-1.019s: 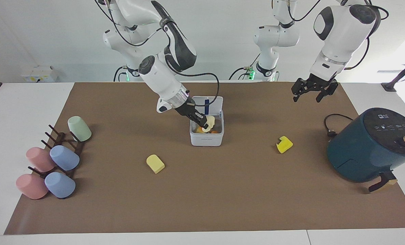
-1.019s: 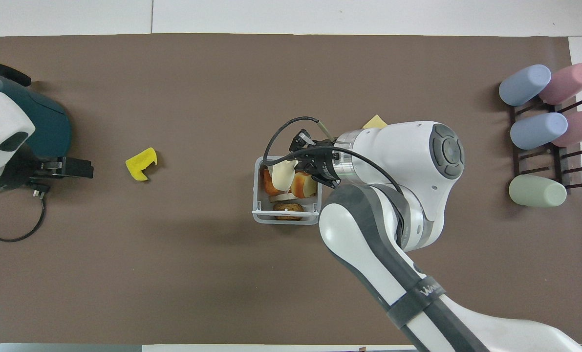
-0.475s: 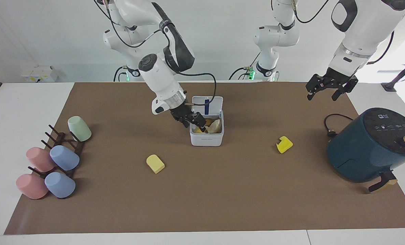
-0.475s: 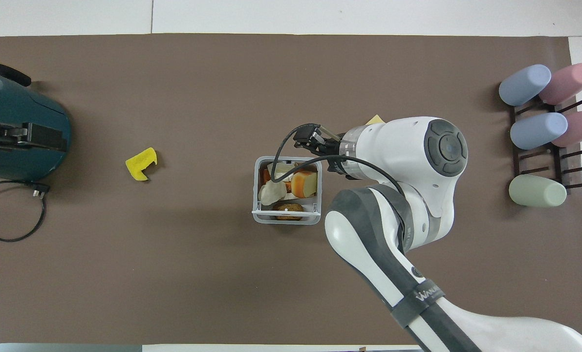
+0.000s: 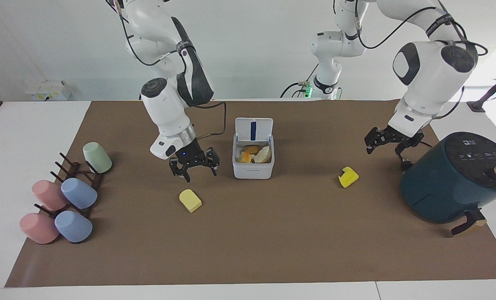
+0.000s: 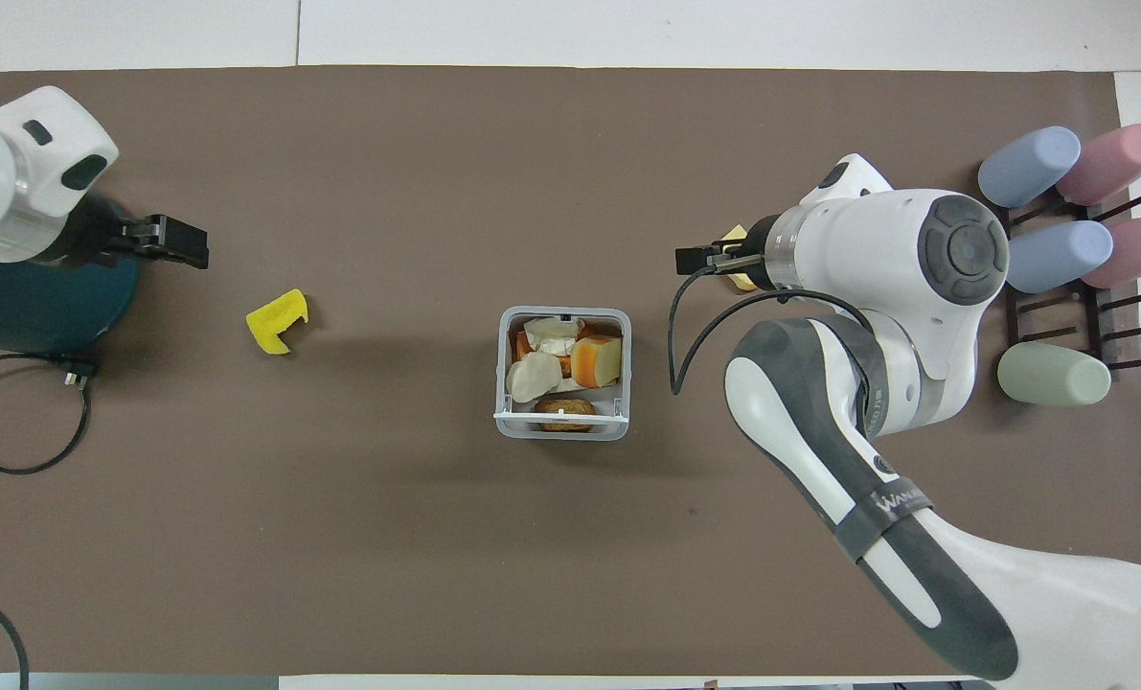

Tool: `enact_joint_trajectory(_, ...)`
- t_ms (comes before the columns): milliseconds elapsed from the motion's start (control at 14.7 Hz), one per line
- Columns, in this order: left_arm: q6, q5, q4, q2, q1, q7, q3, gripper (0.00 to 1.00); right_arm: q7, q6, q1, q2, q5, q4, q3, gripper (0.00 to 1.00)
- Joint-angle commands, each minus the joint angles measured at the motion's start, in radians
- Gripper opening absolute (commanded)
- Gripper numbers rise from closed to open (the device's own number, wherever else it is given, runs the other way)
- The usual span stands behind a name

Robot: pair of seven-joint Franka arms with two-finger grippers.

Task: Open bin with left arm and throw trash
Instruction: 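Grasp the yellow L-shaped sponge with the left gripper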

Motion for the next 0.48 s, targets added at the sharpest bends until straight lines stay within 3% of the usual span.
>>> enact_joint_trajectory(0, 0.215, 0.004, -0.191, -0.010, -0.023, 0.003, 0.003, 1.00, -0.148, 0.130, -0.020, 0.089, -0.090, 0.001, 0.008, 1.00)
enact_joint_trajectory(407, 0.447, 0.002, -0.323, 0.072, -0.062, -0.021, 0.003, 1.00, -0.337, 0.225, -0.072, 0.175, -0.095, -0.002, 0.013, 1.00)
